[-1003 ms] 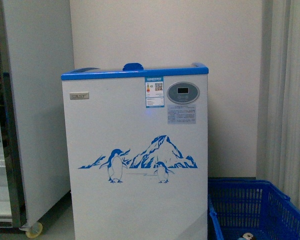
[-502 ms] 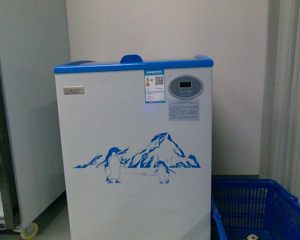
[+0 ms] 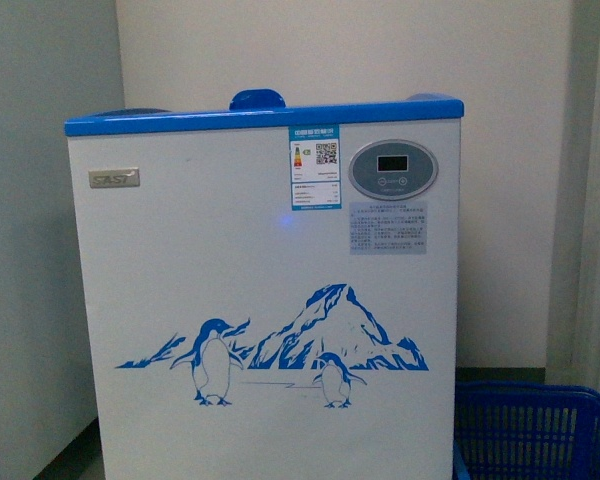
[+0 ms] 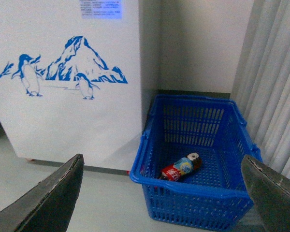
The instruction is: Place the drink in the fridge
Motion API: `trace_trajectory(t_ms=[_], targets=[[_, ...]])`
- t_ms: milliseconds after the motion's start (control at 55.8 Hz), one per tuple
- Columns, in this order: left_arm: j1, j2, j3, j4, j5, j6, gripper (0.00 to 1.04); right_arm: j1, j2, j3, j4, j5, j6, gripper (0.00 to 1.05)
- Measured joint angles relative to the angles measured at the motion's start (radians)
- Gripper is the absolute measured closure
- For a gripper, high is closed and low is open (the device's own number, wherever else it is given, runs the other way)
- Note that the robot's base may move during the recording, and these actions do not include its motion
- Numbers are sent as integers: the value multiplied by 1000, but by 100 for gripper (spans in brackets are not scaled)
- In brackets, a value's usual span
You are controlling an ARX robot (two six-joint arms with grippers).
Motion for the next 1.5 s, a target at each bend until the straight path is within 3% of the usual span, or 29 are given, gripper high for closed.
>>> trace_trajectory(t_ms=[1003, 1057, 1146, 1344, 1505], targets=[[0, 0, 0, 0, 0, 0, 8, 8, 12, 5, -17, 30, 18, 7], [0, 0, 0, 0, 0, 0, 8, 76, 137, 104, -235, 238, 138, 7], [0, 1, 0, 0, 0, 0, 8, 78, 402, 222, -433, 437, 335, 7], [0, 1, 0, 0, 0, 0, 8, -85, 1038, 382, -204, 383, 526, 7], [0, 1, 0, 0, 0, 0, 8, -134, 1553, 561, -55, 387, 599, 7]])
